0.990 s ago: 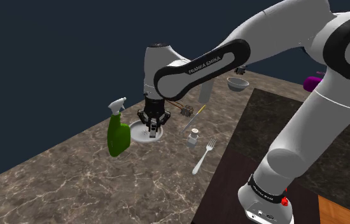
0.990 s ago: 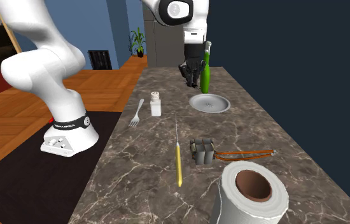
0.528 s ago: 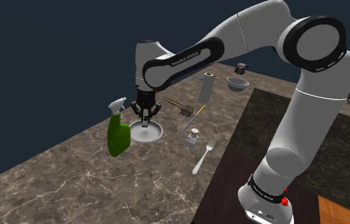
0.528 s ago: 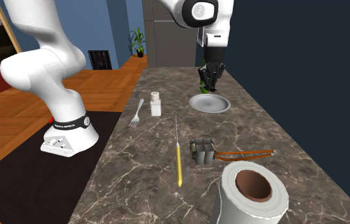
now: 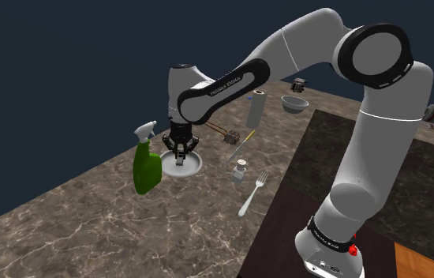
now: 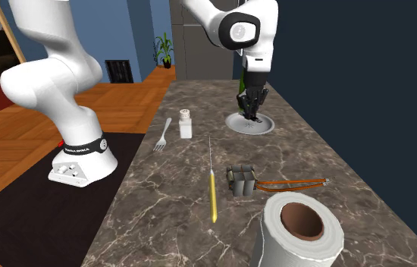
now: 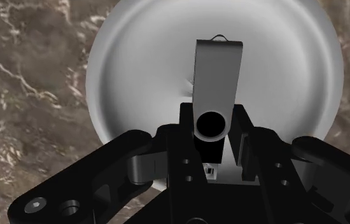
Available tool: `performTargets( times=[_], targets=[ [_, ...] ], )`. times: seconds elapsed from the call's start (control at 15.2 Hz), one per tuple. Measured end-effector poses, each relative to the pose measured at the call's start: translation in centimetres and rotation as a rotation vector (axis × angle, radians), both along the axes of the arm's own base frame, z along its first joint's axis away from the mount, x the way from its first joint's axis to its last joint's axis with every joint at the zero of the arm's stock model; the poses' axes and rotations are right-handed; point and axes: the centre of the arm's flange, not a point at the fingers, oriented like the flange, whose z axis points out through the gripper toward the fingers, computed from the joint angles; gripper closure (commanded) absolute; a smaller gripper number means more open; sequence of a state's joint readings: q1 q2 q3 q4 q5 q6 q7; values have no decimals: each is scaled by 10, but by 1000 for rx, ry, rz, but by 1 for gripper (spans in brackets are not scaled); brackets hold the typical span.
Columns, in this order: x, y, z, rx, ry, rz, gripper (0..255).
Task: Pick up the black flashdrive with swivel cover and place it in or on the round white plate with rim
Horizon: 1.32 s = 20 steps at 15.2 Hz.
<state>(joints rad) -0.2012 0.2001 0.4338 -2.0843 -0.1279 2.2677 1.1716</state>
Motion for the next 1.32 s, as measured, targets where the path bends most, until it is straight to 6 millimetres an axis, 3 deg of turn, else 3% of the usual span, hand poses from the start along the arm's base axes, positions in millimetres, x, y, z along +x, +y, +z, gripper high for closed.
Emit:
performTargets(
  times=[0.33, 0.73, 0.79, 1.19, 1.32],
  targets=[
    [1, 1, -22, 0, 0, 0, 255],
    [1, 1, -25, 0, 0, 0, 255],
    [1, 1, -25, 0, -1, 0, 0],
    [1, 1, -25, 0, -1, 0, 0],
    [-1, 0, -8, 0, -1, 0, 0]
  ],
)
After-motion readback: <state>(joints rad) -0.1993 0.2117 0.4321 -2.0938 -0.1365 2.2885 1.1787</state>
